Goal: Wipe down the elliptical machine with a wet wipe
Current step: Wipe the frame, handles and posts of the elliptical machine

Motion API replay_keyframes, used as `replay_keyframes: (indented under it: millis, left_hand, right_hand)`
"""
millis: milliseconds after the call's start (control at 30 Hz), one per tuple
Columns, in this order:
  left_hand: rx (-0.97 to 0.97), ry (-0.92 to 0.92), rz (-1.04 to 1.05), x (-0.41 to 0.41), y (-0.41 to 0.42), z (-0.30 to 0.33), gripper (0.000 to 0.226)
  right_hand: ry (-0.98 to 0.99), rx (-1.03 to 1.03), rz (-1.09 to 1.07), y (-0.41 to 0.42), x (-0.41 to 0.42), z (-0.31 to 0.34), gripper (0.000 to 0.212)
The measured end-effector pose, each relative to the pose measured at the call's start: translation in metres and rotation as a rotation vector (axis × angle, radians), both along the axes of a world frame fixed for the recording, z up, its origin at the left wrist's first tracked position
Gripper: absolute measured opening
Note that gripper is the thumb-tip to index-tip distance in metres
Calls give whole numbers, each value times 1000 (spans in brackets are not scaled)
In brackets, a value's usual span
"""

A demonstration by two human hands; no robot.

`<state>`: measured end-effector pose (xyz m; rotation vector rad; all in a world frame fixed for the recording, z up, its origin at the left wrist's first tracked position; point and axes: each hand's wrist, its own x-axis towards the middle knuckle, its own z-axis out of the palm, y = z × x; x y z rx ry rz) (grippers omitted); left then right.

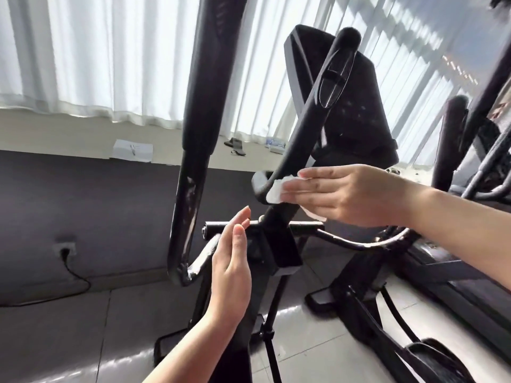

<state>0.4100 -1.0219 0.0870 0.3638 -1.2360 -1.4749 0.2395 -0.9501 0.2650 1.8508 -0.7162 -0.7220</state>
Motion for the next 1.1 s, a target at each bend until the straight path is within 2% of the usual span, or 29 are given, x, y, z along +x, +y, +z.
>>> replay_keyframes:
  millis: [100,167,300,367,433,533,700,800,967,1033,1100]
  left_hand:
    - [-35,-50,-37,-6,-6,6,47]
    - [-64,-83,-73,-10,-8,13,48]
    - [-65,-111,-151,-18,-7,23,54]
    - [-71,-99,-163,-20,-6,23,57]
    - [-102,-107,-161,-21,-7,22,71]
    - [-164,-170,-176,-17,-12,24,92]
    - [-160,-245,-194,-10,-13,28,72]
    - [-206,-260,-107,-11,-12,37,62]
    - [-304,-237,64,-38,-21,72,50]
    - [-392,-276,168,-53,-21,85,41]
    - [-457,-318,250,-59,-22,84,40]
  right_hand:
    - [-66,-126,28,12,-10,23,39]
    - [-225,-257,30,15,-15,35,37]
    - [-881,-523,103,-7,-6,13,36]
    - [-1211,-543,146,-26,8,-25,38]
    - [-1408,-519,196,-40,23,-64,38]
    - [-1559,-516,280,-45,38,-108,36]
    - [-1721,-504,260,-47,43,-166,46]
    - [-1849,-484,294,-52,39,-199,42]
    - [-2265,-808,320,-77,21,-201,41]
    - [-2306,-891,343,-93,8,-183,38]
    - [-2266,-965,346,-110,-9,-167,36]
